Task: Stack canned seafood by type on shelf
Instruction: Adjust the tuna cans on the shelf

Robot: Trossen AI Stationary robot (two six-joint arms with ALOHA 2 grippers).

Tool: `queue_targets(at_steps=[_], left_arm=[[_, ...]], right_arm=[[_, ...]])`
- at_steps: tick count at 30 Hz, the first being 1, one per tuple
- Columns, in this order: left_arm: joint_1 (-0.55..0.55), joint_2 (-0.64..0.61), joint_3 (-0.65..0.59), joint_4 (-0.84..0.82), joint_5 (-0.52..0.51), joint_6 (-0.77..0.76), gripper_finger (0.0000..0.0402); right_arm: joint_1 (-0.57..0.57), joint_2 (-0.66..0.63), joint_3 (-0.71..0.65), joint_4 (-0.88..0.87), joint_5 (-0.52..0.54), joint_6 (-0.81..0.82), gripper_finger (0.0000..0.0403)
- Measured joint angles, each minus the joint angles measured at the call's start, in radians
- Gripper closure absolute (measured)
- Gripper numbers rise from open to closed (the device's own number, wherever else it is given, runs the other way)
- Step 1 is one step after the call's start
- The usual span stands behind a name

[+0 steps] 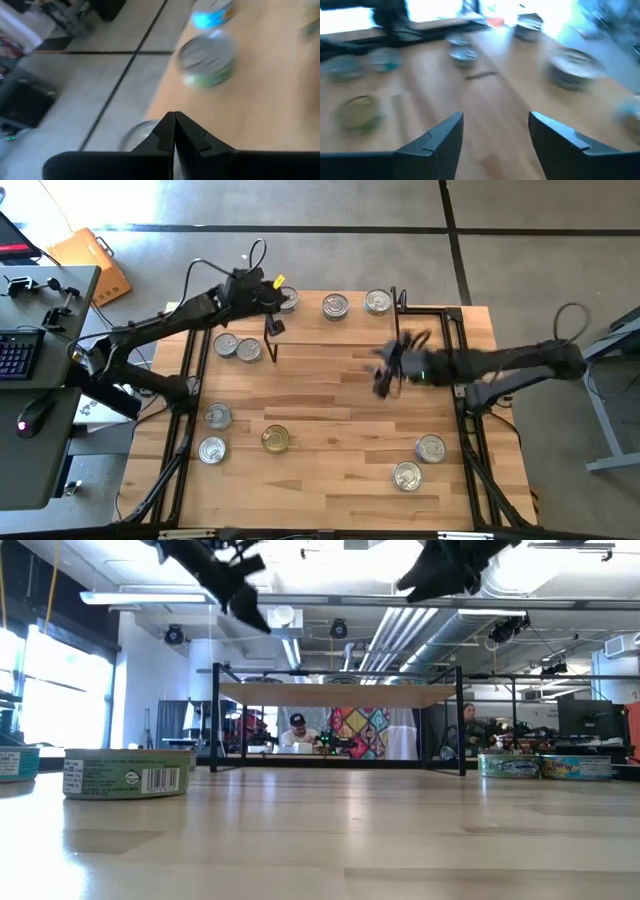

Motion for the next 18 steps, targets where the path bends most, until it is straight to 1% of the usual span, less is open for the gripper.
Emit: queue_targets(at_steps=[3, 5, 7, 9, 14, 18], left_arm=[[-0.092, -0.039, -0.025, -0.010, -0.004, -0.101, 0.0401], [-0.163, -0.054, -0.054, -0.012, -0.043, -0.141, 0.0401], [-0.240, -0.068, -0.091, -0.011, -0.108, -0.172, 0.0401], [-0.314, -0.079, -0.120, -0.016, -0.183, -0.202, 0.0401], [-0.503, -0.099, -0.215, 0.009, -0.357, -0.329, 0.0401], [-0.629, -0.100, -0.283, 0.033, -0.513, -0.426, 0.0401]], right_arm=[[-0.135, 0.016, 0.103, -0.186, -0.038, -0.011, 0.0213], [-0.232, 0.047, 0.151, -0.237, -0.117, -0.056, 0.0232], [-0.323, 0.082, 0.175, -0.252, -0.220, -0.115, 0.0252], [-0.407, 0.119, 0.190, -0.233, -0.289, -0.169, 0.0271], [-0.582, 0.231, 0.243, -0.168, -0.389, -0.201, 0.0305], [-0.663, 0.315, 0.286, -0.196, -0.422, -0.235, 0.0322]])
